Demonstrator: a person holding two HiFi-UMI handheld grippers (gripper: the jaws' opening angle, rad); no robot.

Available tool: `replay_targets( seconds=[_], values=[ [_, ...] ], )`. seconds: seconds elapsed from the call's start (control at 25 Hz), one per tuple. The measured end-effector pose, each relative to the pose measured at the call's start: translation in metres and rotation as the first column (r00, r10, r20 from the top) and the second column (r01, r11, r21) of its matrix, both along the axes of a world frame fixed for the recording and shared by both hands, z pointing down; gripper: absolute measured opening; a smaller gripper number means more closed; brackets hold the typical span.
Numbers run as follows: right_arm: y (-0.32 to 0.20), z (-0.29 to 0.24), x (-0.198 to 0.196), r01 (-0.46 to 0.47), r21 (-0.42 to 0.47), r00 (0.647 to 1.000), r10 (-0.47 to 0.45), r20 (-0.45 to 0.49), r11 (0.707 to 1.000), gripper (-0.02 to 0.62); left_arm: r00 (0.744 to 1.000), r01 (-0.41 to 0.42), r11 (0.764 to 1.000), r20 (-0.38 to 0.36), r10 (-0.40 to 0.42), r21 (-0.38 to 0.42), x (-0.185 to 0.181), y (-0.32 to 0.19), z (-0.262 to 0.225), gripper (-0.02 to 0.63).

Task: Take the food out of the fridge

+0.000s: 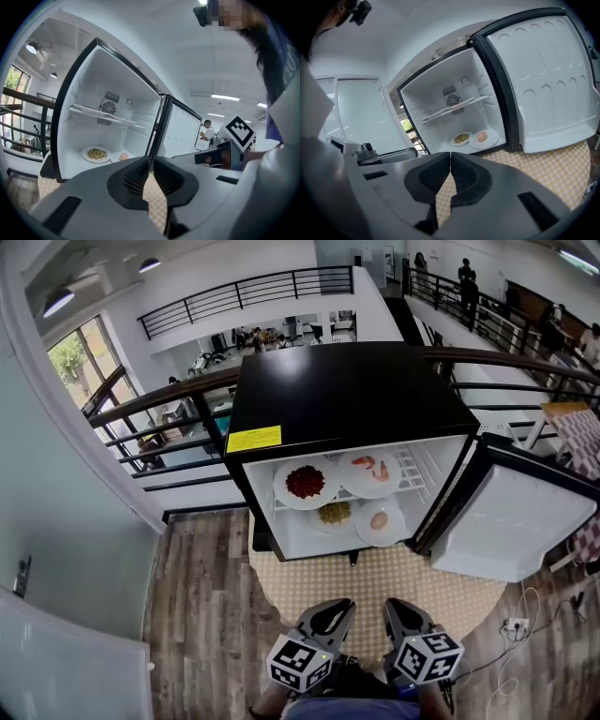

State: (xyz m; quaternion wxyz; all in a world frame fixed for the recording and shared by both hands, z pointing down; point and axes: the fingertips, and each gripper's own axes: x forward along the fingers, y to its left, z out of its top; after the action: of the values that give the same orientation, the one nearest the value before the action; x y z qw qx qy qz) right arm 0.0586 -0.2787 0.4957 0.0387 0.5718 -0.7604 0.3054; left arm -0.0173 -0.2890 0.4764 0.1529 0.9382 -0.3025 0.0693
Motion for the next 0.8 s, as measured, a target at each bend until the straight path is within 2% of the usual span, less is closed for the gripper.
replay_targets(
  seconds=[0.12,0.28,0.52,0.8],
  values=[
    [-0.016,0.010,0.011,-0.007,-0.016,1.000,0.007,0.007,1.000,0.018,1.000,-0.023,1.000,0.020,0.024,-0.021,0.014,-0.013,0.014,0.028],
    [-0.037,0.023,0.028,-0.025,-0.034,0.999,0.025,0.019,0.999,0.018,0.995,-0.054,0.998,0.085,0.056,-0.030,0.029,-0.033,0.035,0.028],
    [-0.068,0.046,0.052,-0.051,-0.066,0.998,0.054,0.036,0.996,0.018,0.995,-0.061,0.996,0.075,0.066,-0.065,0.048,-0.064,0.050,0.028],
    [-0.106,0.074,0.059,-0.049,-0.096,0.996,0.056,0.073,0.994,0.020,0.993,-0.087,0.992,0.070,0.093,-0.096,0.064,-0.095,0.070,0.029]
  ],
)
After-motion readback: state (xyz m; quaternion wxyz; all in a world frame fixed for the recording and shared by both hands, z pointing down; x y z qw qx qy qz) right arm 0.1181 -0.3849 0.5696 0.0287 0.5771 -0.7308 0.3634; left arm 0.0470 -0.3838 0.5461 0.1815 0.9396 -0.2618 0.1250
